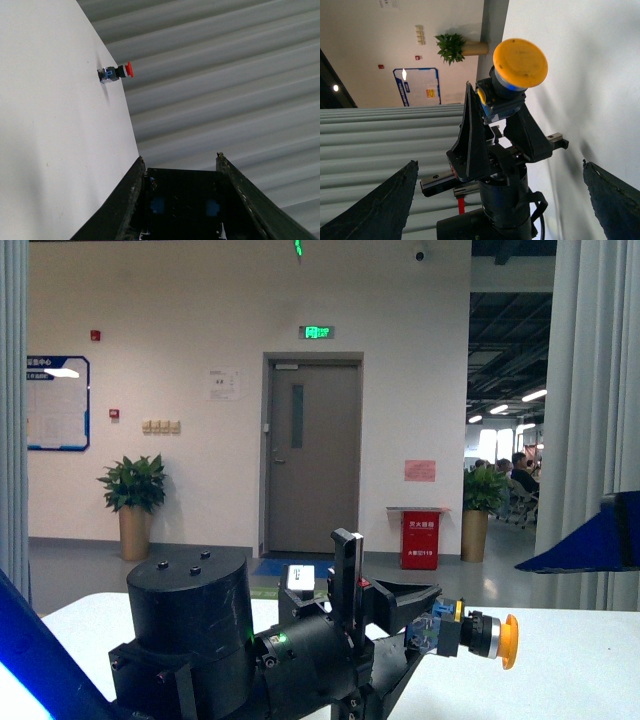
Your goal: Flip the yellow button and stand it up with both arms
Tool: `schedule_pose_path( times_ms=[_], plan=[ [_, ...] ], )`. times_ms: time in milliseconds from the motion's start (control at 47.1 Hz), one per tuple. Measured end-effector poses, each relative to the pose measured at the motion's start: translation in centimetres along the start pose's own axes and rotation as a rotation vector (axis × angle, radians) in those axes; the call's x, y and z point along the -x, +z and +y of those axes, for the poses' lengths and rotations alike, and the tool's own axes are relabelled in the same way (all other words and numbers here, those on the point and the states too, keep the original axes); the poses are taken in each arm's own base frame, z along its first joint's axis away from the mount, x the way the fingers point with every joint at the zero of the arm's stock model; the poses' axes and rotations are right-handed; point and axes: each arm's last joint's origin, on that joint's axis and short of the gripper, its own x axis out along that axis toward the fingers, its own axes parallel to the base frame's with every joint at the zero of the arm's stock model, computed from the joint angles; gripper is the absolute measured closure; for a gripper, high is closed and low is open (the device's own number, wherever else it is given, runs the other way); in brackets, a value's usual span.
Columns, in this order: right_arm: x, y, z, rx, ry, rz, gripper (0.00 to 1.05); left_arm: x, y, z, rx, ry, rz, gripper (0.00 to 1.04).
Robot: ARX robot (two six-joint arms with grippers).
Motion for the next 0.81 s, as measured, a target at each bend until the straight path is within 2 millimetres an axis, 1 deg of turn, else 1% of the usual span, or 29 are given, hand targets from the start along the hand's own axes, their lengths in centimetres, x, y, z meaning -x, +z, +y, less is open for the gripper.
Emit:
schedule_pose_path(
  times_ms=[170,318,509,658,806],
  plan=[
    [-1.0,-1.0,-0.2,-0.011,-0.01,0.01,0.07,0.0,0.0,0.0,0.0,0.0,0.0,0.7],
    [-1.7,-1.3,-0.3,-0.016,-0.012,0.016,0.07,0.0,0.0,0.0,0.0,0.0,0.0,0.7],
    [-2.5,-1.2,-0.1,-0.027,-0.007,0.005,0.07,0.0,0.0,0.0,0.0,0.0,0.0,0.7],
    [-3.0,-0.9,0.8,-0.041,0.034,-0.007,0.07,0.0,0.0,0.0,0.0,0.0,0.0,0.7],
    [-3.9,-0.5,0.7,-0.058,0.031,-0.026,0.07,0.0,0.0,0.0,0.0,0.0,0.0,0.7]
  ],
)
